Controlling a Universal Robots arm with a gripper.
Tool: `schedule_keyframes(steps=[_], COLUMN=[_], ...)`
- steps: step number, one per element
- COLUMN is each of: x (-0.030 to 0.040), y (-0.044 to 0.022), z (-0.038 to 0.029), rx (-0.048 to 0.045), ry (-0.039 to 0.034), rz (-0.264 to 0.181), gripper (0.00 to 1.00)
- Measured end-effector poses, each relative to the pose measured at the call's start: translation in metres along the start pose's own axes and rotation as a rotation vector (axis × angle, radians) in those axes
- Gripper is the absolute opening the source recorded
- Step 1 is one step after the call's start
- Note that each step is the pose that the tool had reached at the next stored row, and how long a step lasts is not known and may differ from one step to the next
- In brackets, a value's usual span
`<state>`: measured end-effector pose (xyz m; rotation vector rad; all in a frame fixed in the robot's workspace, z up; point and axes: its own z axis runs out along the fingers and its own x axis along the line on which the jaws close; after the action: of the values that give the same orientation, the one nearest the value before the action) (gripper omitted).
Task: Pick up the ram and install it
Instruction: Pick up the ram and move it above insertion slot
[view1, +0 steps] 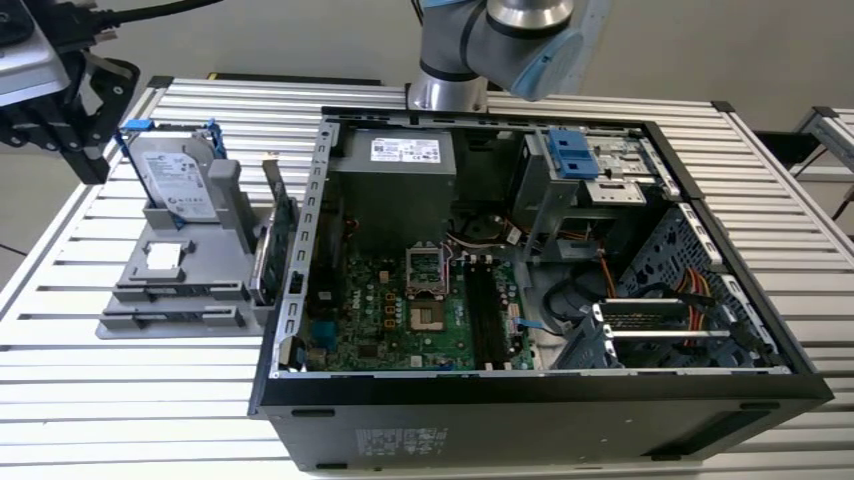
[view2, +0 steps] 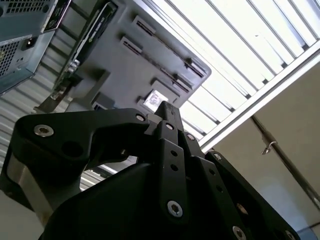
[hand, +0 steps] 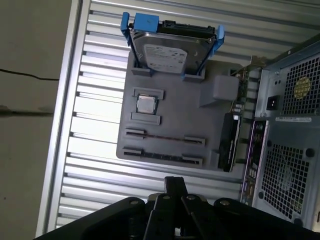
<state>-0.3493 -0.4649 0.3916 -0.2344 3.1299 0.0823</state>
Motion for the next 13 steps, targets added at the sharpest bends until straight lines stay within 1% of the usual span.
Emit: schedule_keyframes(steps=[13], x=[0.0], y=[0.0], z=[0.0], rx=[-0.0004], ry=[0.004], rz=[-0.075], gripper=[0.0])
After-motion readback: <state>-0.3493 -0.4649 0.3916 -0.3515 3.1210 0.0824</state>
